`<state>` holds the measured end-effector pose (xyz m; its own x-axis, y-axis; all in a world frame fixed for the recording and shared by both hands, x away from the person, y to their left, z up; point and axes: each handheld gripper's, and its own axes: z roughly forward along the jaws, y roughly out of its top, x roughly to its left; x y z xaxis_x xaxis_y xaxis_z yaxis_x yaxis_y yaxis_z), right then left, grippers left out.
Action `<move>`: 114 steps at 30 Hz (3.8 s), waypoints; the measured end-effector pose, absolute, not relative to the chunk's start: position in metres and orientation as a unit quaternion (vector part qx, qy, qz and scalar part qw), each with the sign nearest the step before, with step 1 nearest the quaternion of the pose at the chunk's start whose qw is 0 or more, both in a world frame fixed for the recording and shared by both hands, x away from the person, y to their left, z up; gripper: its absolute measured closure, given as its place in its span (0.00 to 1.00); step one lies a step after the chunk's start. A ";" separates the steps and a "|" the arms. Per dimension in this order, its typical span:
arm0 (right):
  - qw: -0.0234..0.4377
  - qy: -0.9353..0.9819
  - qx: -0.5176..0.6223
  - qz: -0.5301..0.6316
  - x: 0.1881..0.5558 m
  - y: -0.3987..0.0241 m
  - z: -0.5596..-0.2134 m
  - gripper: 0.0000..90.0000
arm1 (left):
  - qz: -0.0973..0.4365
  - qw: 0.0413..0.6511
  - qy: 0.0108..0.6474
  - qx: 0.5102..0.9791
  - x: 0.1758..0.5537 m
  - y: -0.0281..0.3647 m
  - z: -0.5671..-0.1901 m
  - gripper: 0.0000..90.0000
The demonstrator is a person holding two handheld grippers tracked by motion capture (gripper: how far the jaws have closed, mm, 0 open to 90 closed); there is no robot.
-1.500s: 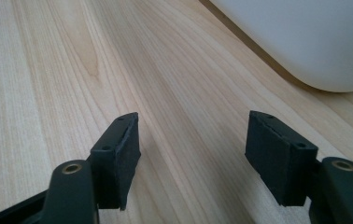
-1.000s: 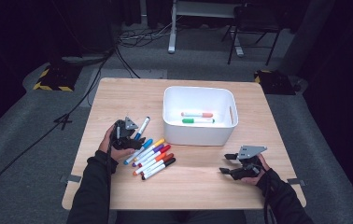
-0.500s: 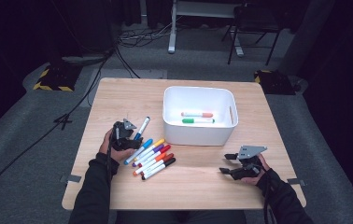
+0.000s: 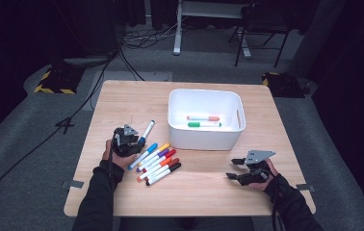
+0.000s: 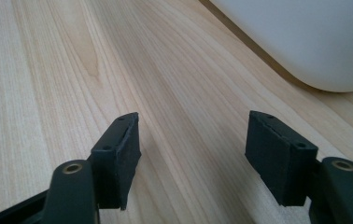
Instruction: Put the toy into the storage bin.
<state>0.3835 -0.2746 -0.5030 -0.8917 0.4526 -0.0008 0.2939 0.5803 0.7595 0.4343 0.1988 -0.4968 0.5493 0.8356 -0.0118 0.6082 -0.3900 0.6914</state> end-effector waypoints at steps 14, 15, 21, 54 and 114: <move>0.098 0.883 0.213 0.407 0.383 -0.274 -0.503 0.39 | 0.180 0.334 0.425 0.822 0.435 0.202 -0.497 0.82; 0.098 0.883 0.213 0.407 0.383 -0.274 -0.503 0.39 | 0.182 0.332 0.425 0.822 0.436 0.203 -0.497 0.82; 0.098 0.883 0.213 0.407 0.383 -0.274 -0.503 0.39 | 0.185 0.363 0.429 0.806 0.434 0.209 -0.493 0.82; 0.098 0.883 0.213 0.407 0.383 -0.274 -0.503 0.39 | 0.255 0.454 0.398 0.755 0.430 0.222 -0.408 0.82; 0.100 0.883 0.214 0.406 0.383 -0.274 -0.503 0.39 | 0.202 0.475 0.231 0.825 0.451 0.131 -0.325 0.82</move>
